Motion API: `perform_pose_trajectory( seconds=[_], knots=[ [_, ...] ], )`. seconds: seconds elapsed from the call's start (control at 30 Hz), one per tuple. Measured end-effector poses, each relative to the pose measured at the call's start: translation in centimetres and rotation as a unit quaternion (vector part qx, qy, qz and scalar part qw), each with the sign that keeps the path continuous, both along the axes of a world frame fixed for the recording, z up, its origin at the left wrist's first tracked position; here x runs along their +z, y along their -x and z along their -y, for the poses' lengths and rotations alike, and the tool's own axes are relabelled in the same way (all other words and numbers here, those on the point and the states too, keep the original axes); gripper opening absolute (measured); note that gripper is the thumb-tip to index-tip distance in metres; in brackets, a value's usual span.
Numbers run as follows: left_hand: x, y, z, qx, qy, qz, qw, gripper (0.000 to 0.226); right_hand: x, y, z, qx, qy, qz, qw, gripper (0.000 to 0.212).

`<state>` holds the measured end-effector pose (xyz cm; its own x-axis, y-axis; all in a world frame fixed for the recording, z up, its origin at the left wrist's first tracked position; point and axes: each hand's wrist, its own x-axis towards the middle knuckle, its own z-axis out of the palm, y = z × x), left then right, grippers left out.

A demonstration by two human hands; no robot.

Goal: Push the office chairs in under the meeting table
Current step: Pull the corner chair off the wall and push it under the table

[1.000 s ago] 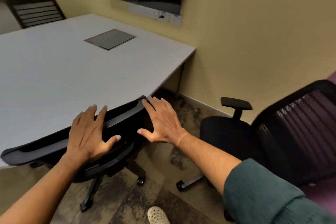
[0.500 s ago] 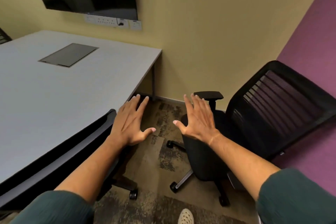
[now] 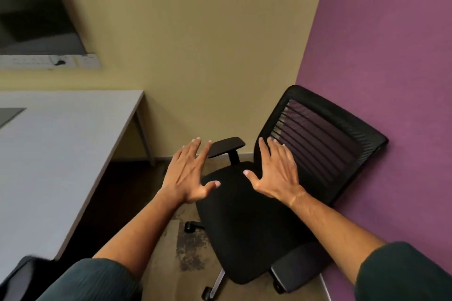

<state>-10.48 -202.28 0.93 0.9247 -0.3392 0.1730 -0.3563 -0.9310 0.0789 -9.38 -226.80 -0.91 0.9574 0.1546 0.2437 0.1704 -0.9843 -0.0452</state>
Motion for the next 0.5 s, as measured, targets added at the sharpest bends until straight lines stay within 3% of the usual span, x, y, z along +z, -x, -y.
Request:
perform_pose_trajectory(
  seconds=[0.5],
  knots=[
    [-0.3, -17.8, 13.3, -0.198, -0.013, -0.009, 0.980, 0.105, 1.6, -4.3, 12.0, -0.262, -0.009, -0.001, 0.965, 0.095]
  ],
)
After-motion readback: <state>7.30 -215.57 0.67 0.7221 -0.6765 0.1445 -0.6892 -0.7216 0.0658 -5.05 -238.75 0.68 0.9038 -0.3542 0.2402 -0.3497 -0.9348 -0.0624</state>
